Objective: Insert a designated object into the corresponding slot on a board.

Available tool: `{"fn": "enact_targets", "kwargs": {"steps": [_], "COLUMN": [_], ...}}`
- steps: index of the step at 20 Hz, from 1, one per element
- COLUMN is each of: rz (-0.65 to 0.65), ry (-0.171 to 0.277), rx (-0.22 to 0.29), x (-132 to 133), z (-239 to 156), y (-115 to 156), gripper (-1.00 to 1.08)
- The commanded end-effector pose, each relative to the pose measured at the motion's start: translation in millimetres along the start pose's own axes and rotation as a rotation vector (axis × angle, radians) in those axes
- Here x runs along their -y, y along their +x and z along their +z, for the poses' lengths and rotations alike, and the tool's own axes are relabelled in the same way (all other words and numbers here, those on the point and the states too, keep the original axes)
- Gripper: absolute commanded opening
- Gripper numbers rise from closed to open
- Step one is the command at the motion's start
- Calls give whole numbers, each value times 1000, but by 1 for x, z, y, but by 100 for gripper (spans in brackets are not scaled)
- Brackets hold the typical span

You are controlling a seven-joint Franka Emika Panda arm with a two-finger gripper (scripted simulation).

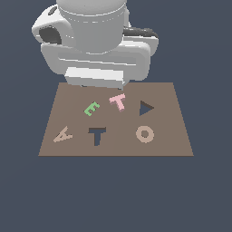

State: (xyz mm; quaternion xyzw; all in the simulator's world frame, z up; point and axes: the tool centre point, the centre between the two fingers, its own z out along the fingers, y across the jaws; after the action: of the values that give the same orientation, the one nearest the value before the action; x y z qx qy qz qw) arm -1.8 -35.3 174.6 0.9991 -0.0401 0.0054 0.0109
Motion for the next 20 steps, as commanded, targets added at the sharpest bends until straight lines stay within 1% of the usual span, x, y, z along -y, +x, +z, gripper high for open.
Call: {"fn": "enact_targets", "kwargs": {"steps": [1,6,10,14,20], "rz": [0,-21,-68,-142,-294], "ry": [0,1,4,9,18], "rx": [0,0,1,2,4], "x": [0,3,8,17,34], "z": [0,6,18,39,80], "y": [0,-1,-5,-11,-24], "gripper": [100,100,100,100,100]}}
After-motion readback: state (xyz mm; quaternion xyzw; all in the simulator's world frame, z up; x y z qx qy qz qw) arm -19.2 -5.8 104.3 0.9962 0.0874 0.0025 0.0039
